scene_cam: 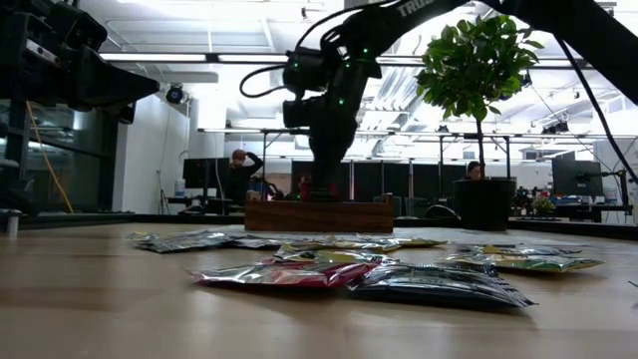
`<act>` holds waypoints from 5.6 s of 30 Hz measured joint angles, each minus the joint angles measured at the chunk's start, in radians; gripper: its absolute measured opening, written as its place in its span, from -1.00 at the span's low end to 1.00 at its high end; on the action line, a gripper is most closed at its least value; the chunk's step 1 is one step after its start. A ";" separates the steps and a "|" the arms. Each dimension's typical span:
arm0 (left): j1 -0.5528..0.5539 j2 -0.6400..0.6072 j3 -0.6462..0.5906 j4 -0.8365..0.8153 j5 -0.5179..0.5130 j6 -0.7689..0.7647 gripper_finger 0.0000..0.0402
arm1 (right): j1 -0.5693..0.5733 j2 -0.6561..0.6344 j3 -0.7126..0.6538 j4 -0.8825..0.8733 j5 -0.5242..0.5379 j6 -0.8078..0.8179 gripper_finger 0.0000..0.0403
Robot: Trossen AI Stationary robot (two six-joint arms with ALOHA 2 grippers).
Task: Pick & Place Tea
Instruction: Put the red tea bag into the middle section of the wooden organizer
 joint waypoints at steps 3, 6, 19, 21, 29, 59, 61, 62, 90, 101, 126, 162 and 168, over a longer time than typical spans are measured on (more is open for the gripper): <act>0.000 0.000 0.000 0.000 0.000 0.000 -1.00 | -0.011 0.010 0.000 0.007 0.011 0.000 -1.00; 0.000 0.000 0.000 0.000 0.000 0.000 -1.00 | -0.017 0.021 0.000 0.017 0.065 0.000 -1.00; 0.000 0.000 0.000 0.000 0.000 0.000 -1.00 | -0.033 0.022 0.004 0.060 0.344 0.035 -1.00; 0.000 0.000 0.000 0.000 0.000 0.000 -1.00 | -0.032 0.022 0.004 0.066 0.371 0.056 -1.00; 0.000 0.000 0.000 0.000 0.000 0.000 -1.00 | -0.031 0.023 0.012 0.107 0.474 0.136 -1.00; 0.000 0.000 0.000 0.000 0.000 0.000 -1.00 | 0.317 -0.014 0.325 -0.449 -0.189 0.063 -1.00; 0.000 0.000 0.000 0.000 0.000 0.000 -1.00 | 0.342 -0.014 0.297 -0.435 -0.267 0.006 -1.00; 0.000 0.000 0.000 0.000 0.000 0.000 -1.00 | 0.352 -0.014 0.275 -0.417 -0.306 -0.015 -1.00; 0.000 0.000 0.000 0.000 0.000 0.000 -1.00 | 0.469 0.226 0.255 -0.017 -0.416 -0.112 -1.00; 0.000 0.000 0.000 0.000 0.000 0.000 -1.00 | 0.527 0.290 0.297 -0.063 -0.161 -0.326 -1.00; 0.000 0.000 0.000 0.000 0.000 0.000 -1.00 | 0.556 0.297 0.297 -0.027 -0.175 -0.340 -0.51; 0.000 0.000 0.000 0.000 0.000 0.000 -1.00 | 0.579 0.353 0.301 -0.038 -0.114 -0.313 -0.17; 0.000 0.000 0.000 0.000 0.000 0.000 -1.00 | 0.579 0.381 0.302 -0.038 -0.115 -0.291 -0.25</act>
